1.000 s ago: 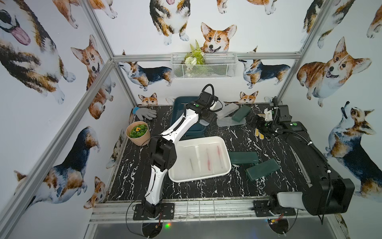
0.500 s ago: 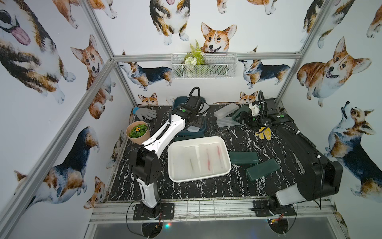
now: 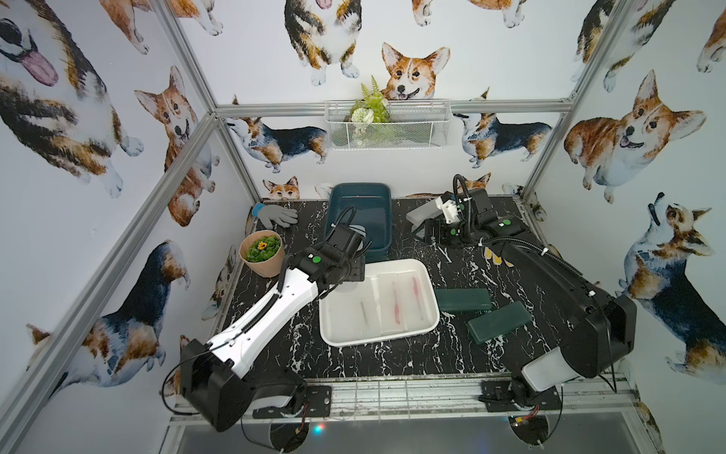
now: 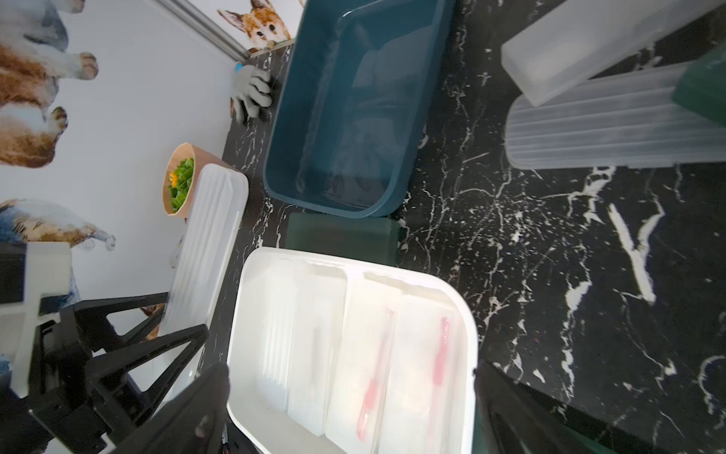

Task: Place the pencil cases by color into the storage box
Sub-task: Place the pencil case at the storage box.

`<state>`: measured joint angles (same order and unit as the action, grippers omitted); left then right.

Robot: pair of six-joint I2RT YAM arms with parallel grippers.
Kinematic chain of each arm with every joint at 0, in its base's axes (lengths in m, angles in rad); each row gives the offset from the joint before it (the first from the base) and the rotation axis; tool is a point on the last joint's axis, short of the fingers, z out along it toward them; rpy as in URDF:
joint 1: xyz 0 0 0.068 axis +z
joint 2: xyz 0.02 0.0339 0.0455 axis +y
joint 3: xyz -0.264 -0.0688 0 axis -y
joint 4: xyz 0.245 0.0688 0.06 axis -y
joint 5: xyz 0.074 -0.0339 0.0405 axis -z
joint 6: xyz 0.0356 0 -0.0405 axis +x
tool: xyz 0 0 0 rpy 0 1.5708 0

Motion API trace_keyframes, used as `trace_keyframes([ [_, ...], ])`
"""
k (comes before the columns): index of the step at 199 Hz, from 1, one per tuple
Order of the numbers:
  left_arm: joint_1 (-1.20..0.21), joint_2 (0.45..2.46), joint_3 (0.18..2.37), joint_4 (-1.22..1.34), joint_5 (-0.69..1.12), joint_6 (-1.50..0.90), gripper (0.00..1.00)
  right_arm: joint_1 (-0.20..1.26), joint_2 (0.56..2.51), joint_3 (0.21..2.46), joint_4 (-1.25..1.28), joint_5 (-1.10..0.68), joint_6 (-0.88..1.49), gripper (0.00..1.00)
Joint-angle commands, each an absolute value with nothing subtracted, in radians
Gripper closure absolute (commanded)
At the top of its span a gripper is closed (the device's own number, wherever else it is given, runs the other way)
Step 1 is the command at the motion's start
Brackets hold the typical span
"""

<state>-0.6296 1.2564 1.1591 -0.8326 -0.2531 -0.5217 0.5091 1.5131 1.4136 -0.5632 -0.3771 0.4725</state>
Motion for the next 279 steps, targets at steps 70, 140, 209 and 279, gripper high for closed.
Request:
trace_keyframes([
  [70, -0.706, 1.127, 0.931, -0.816, -0.314, -0.706, 0.31, 0.659, 1.433, 1.257, -0.335, -0.384, 0.284, 0.02],
  [140, -0.74, 1.094, 0.804, -0.776, -0.308, -0.799, 0.32, 0.665, 1.445, 1.261, -0.357, -0.38, 0.278, 0.02],
  [209, -0.761, 1.141, 0.761, -0.723, -0.321, -0.834, 0.32, 0.666, 1.437, 1.268, -0.382, -0.386, 0.255, 0.02],
  [279, -0.761, 1.207, 0.754, -0.692, -0.328, -0.856, 0.31, 0.666, 1.419, 1.258, -0.406, -0.375, 0.235, 0.02],
])
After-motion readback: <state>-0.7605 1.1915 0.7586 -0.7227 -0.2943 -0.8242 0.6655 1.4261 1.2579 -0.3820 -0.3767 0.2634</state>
